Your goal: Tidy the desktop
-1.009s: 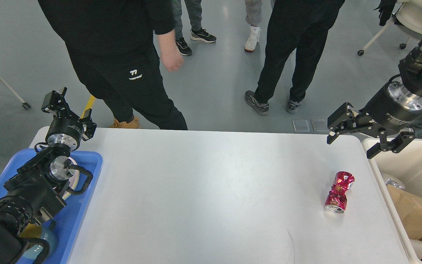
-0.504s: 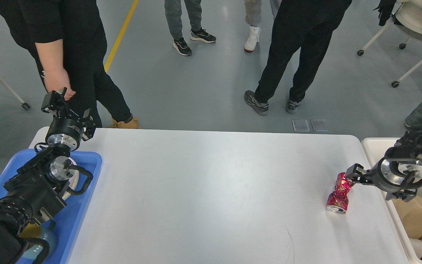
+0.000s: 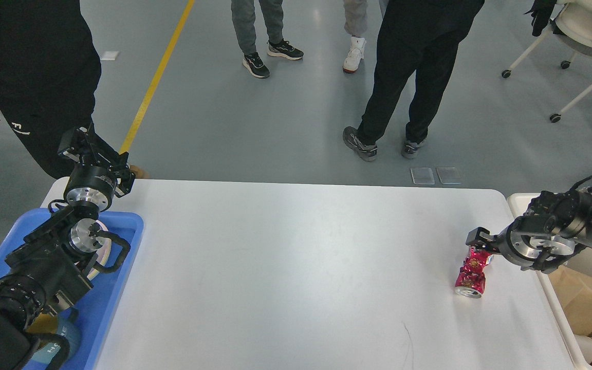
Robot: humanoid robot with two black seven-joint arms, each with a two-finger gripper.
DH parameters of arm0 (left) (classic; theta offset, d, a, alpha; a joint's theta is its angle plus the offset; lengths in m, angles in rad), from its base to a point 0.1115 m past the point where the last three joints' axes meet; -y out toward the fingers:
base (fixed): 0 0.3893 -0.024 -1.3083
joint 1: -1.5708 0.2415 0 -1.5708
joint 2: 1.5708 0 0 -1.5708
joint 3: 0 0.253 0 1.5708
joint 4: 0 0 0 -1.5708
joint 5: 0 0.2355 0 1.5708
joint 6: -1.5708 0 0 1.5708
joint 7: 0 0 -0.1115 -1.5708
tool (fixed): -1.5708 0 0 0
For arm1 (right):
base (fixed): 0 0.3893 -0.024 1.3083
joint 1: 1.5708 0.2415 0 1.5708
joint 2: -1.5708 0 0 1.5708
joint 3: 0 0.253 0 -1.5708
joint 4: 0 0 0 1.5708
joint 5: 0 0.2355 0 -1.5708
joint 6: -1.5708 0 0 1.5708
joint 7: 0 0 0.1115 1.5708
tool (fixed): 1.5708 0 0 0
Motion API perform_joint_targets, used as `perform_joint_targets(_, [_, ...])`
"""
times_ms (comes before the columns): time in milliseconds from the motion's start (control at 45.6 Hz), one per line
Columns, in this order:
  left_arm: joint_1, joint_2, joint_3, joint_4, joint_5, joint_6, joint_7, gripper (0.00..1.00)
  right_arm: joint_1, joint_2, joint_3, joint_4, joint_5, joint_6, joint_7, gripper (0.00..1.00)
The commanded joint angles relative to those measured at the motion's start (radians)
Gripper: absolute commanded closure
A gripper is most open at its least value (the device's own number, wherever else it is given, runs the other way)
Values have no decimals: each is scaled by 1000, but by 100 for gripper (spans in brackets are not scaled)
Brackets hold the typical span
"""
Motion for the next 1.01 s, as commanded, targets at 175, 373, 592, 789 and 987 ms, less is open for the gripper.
perform_joint_targets(175, [0,0,0,0,0,0,0,4,-132,70,2,-173,0,-18,0,0])
perform_joint_targets(373, [0,0,0,0,0,0,0,4,-155,79,10,-174,0,-47,1,0])
perform_joint_targets(592, [0,0,0,0,0,0,0,4,-164,91,28,-173,0,-50,1,1])
perform_joint_targets(789, [0,-1,0,0,0,0,0,4,-171,104,38,-173,0,-53,0,11])
perform_joint_targets(987, [0,-1,0,0,0,0,0,4,-181,111,38,-171,3,-52,-2,61])
